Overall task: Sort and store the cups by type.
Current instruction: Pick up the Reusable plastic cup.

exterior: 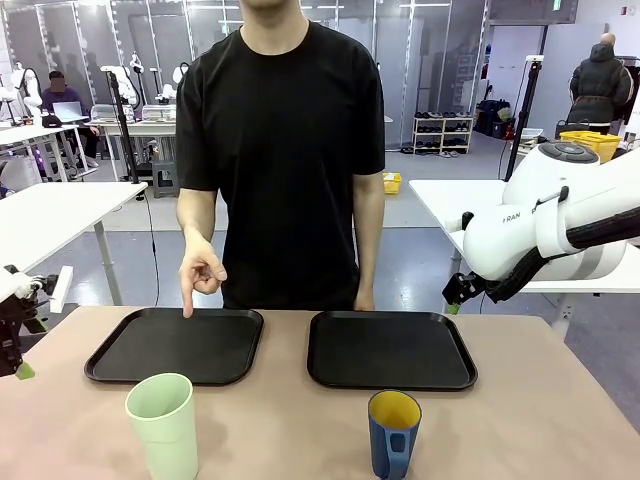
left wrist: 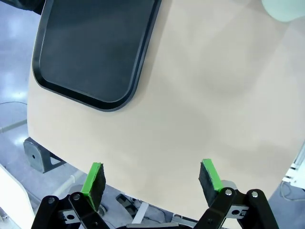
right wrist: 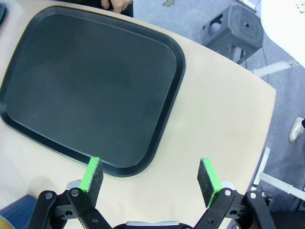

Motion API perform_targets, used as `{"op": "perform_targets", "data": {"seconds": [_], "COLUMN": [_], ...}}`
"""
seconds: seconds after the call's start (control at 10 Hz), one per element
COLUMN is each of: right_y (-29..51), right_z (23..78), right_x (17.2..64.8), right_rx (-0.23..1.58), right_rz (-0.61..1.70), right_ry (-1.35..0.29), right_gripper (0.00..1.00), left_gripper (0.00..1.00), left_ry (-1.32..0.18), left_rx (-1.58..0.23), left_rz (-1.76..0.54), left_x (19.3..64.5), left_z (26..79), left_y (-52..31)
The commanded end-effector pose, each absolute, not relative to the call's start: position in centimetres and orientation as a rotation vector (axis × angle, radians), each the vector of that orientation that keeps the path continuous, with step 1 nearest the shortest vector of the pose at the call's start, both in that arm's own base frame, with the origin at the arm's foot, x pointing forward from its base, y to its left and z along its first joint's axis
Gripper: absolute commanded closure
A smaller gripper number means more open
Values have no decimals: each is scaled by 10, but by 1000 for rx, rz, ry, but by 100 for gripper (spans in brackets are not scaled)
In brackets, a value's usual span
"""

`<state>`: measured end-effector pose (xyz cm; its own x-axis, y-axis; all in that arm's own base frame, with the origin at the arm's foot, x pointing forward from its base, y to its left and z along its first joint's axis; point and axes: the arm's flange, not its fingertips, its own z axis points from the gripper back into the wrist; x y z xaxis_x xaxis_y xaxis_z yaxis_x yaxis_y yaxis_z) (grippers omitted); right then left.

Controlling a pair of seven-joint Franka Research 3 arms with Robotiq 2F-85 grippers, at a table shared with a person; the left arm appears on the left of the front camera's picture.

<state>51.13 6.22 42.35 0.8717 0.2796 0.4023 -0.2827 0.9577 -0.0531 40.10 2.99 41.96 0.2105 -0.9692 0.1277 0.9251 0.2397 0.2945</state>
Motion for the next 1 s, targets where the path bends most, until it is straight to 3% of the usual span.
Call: {"op": "perform_targets", "data": {"seconds": [0.0,0.1,0.6,0.8,0.9], "right_y": [59,59,59,59,59], "right_z": [424,424,424,424,424], "right_x": [512,512,512,512,512], "right_rx": [8,8,8,8,8], "right_rz": [305,305,305,305,305], "right_ry": [-421,-421,-421,-421,-421], "right_gripper": [0,0,0,0,0], "left_gripper": [0,0,0,0,0], "left_ry": [-310,-359,-447,-569,-606], "left_rx": [167,188,-366,-540,-541], "left_rz": [-1325,-1402,-1602,-1587,-1587], "left_x": [401,408,386,386,387], "left_z": [420,407,357,339,329], "left_y": [30,32,70,79,81]}}
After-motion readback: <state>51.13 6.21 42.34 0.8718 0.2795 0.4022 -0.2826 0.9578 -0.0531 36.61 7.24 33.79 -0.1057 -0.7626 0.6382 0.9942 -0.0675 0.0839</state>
